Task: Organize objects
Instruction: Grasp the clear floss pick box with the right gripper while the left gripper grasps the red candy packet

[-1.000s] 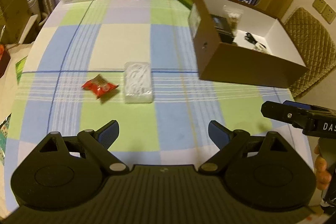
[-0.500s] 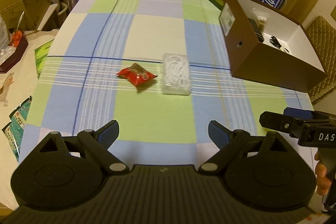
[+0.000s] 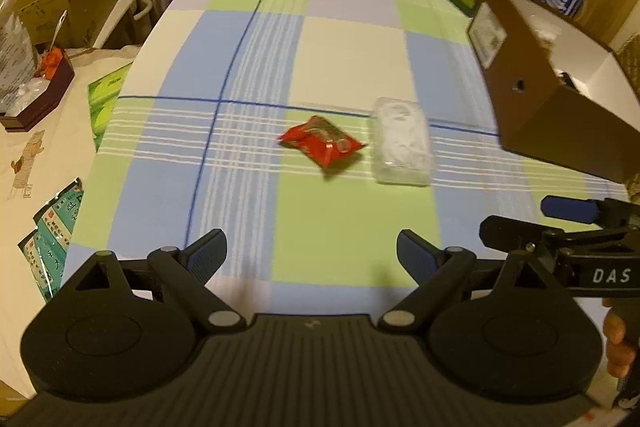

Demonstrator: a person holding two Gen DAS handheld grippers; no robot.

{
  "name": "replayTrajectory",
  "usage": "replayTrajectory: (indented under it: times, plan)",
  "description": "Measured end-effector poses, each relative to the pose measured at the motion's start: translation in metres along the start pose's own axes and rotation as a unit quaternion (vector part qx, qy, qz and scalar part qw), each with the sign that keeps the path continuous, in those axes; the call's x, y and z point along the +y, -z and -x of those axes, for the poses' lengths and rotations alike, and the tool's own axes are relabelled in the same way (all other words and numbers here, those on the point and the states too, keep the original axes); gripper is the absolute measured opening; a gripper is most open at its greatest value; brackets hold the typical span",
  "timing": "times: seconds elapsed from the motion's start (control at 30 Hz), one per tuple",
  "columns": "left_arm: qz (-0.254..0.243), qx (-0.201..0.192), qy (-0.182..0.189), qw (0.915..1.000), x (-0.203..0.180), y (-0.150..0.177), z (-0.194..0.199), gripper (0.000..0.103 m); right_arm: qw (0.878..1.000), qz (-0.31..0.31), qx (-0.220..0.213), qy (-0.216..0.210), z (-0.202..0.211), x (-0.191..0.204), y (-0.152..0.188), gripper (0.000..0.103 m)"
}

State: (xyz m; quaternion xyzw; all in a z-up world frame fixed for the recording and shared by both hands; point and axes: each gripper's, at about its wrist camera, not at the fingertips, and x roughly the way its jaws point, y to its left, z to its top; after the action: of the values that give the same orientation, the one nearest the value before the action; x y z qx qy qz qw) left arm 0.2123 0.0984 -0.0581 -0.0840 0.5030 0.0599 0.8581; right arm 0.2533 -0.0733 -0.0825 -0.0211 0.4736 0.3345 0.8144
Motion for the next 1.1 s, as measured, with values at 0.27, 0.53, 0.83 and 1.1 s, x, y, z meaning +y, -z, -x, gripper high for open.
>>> replayTrajectory:
  times: [0.27, 0.53, 0.83, 1.1]
  plan:
    - [0.009, 0.017, -0.001, 0.9998, 0.021, -0.011, -0.029, 0.09, 1.0, 0.024, 0.001, 0.008, -0.035, 0.014, -0.012, 0.084]
    - [0.0, 0.025, -0.002, 0.9997, 0.027, -0.028, -0.051, 0.09, 0.999, 0.035, 0.011, 0.017, -0.071, 0.02, -0.026, 0.075]
    - [0.006, 0.033, 0.008, 0.9994, 0.032, -0.041, -0.062, 0.09, 0.998, 0.041, 0.021, 0.03, -0.102, 0.019, -0.036, 0.059]
    - [0.023, 0.034, 0.027, 0.9988, 0.02, -0.061, -0.077, 0.089, 0.997, 0.061, 0.015, 0.041, -0.095, 0.012, -0.032, 0.058]
